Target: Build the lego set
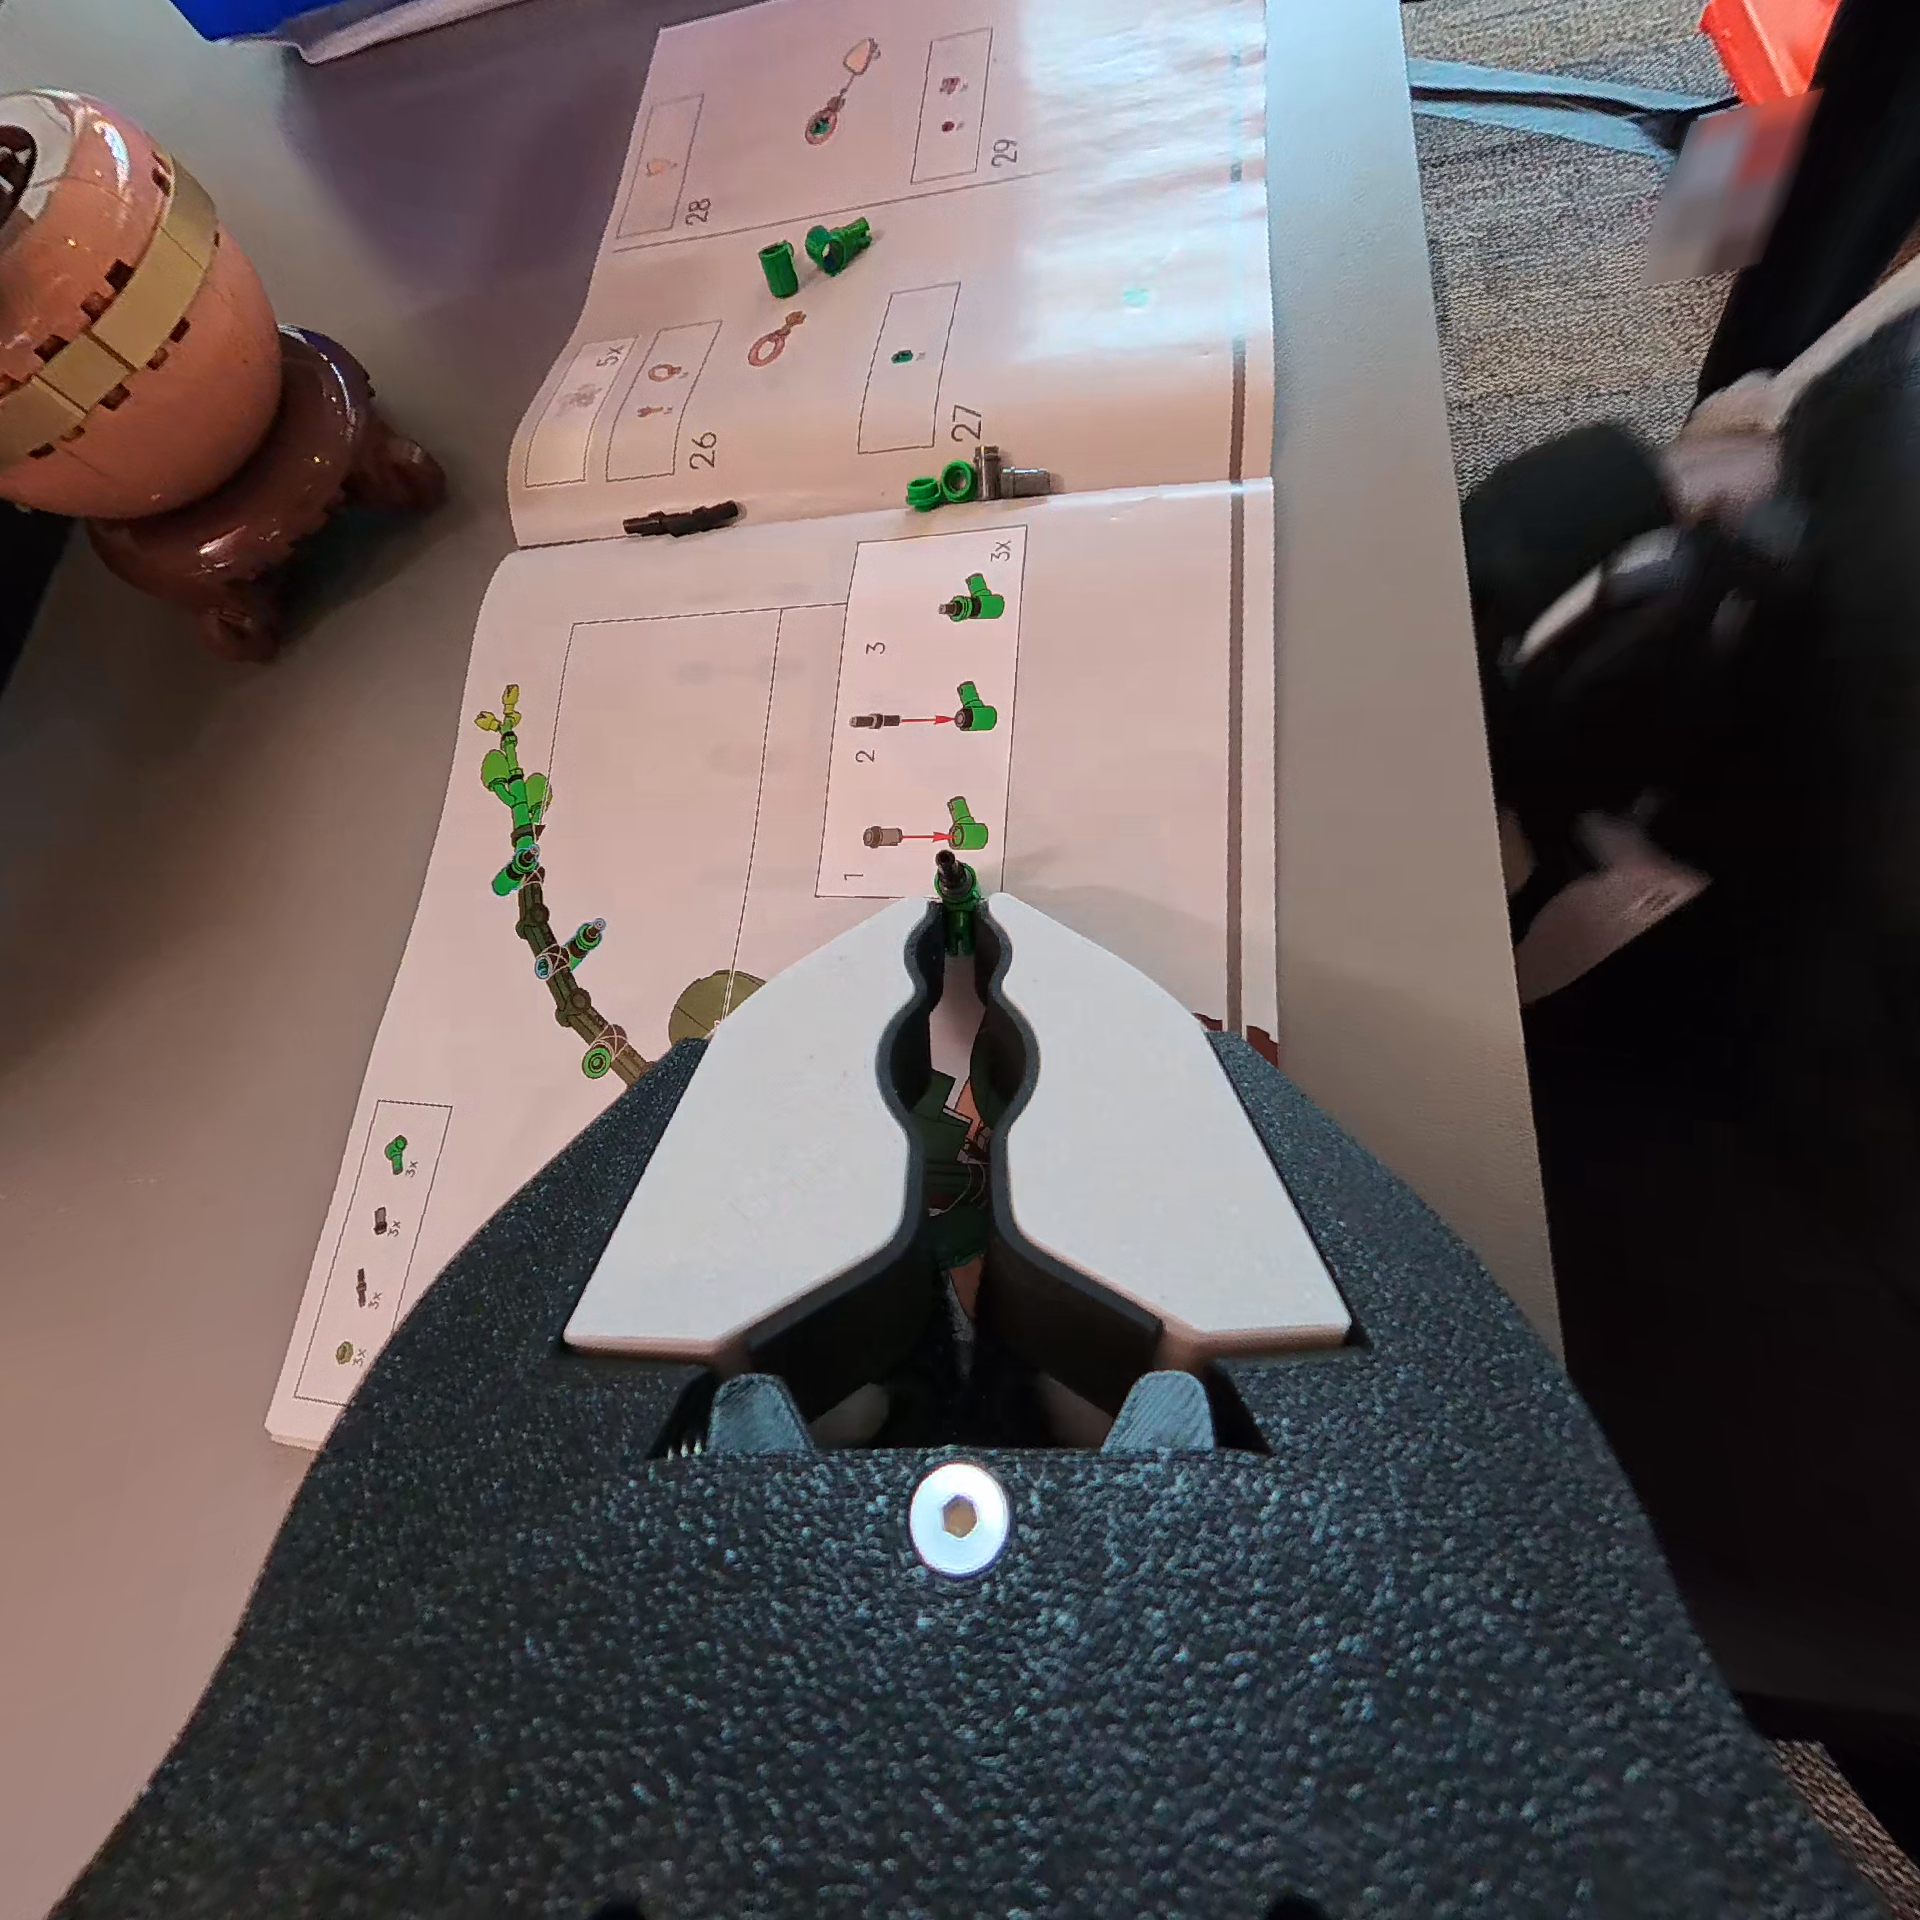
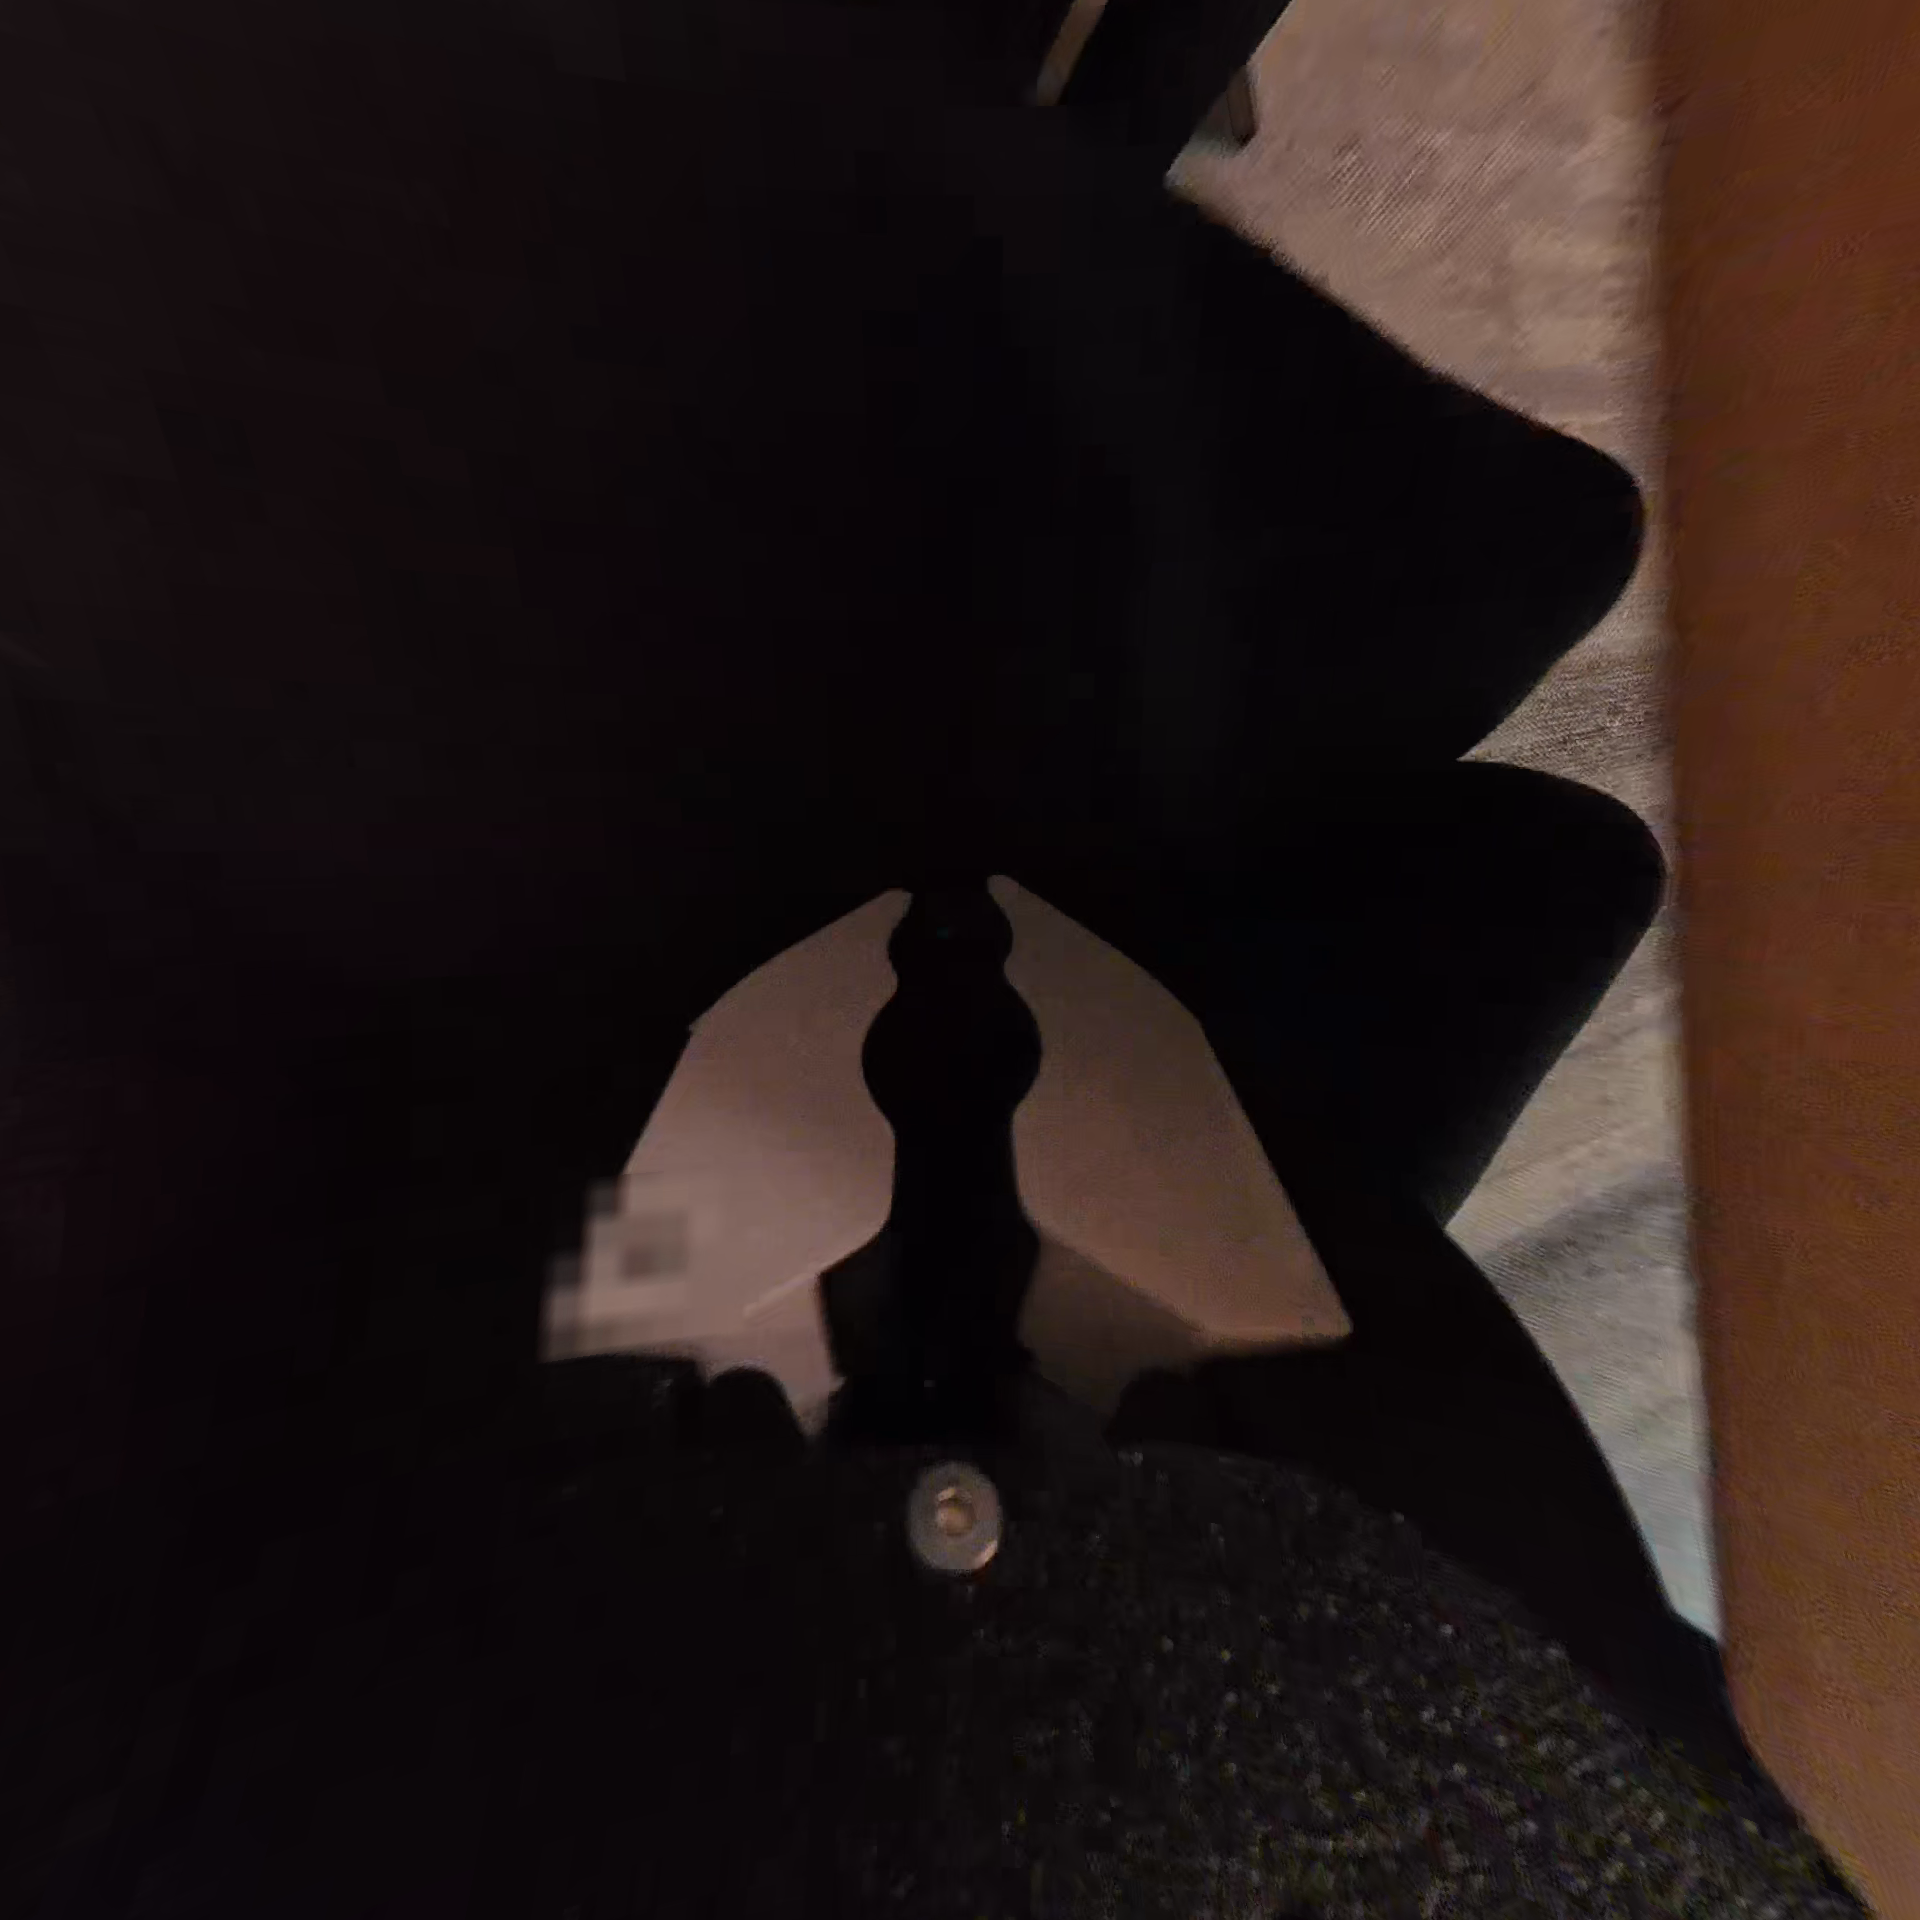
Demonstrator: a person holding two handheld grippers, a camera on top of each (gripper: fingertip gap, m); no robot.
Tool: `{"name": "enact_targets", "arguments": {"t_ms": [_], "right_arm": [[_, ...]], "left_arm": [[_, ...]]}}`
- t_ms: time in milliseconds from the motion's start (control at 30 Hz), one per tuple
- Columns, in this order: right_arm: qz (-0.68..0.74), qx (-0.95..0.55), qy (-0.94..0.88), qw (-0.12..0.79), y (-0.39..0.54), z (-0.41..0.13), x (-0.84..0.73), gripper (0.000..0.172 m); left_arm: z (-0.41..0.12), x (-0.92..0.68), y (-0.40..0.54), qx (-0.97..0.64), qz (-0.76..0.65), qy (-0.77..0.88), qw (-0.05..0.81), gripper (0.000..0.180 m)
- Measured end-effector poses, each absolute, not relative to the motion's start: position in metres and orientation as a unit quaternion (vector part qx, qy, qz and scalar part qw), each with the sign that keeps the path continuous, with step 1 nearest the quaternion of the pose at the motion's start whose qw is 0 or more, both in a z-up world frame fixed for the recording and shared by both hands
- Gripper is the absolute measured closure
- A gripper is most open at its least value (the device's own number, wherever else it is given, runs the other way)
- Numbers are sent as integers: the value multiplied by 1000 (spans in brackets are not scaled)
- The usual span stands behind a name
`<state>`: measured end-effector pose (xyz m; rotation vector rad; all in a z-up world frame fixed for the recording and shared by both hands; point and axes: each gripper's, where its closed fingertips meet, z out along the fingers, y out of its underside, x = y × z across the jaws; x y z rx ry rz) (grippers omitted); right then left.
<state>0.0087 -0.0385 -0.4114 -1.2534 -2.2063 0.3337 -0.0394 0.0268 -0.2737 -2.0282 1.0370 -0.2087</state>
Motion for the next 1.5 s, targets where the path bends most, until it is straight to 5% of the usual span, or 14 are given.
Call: {"name": "enact_targets", "arguments": {"t_ms": [467,667,1333,1500], "right_arm": [[415,-467,-665,409,-21,-209,14,165],[627,-503,-499,324,10,-168,2,166],[475,-440,-701,297,21,-229,-44,165],[505,-512,-624,306,26,-211,-53,165]], "left_arm": [[-274,-40,25,-808,-85,412,414,176],[-274,-38,28,-809,-91,409,411,176],[-273,-42,25,-800,-89,421,417,176],[-237,-39,32,-776,-114,366,501,176]]}}
